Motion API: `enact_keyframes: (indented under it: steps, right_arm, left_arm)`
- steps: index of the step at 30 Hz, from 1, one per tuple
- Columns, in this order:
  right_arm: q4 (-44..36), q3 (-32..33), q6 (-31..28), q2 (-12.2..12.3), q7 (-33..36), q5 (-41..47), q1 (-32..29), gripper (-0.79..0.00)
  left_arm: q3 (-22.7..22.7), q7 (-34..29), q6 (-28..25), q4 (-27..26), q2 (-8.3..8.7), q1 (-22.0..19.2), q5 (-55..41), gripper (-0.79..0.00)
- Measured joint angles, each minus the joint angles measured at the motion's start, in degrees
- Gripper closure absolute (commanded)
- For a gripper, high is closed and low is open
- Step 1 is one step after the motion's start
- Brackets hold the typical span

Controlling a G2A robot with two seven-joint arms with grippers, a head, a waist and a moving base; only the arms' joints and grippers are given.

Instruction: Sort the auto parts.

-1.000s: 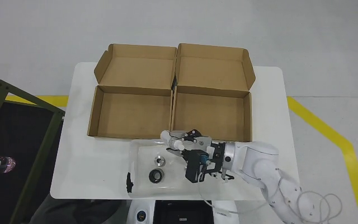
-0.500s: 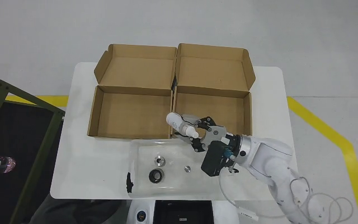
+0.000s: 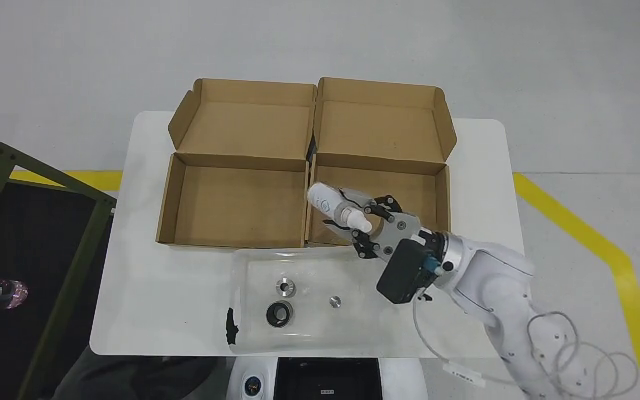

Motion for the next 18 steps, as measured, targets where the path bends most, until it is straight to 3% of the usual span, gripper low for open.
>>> enact_keyframes:
  steps: [18]
  right_arm:
    - [9.2, -2.4, -5.6, -0.8, 12.8, 9.7, 8.0, 0.0]
  left_arm:
    - [0.0, 0.0, 0.0, 0.0, 0.0, 0.0, 0.0, -0.785]
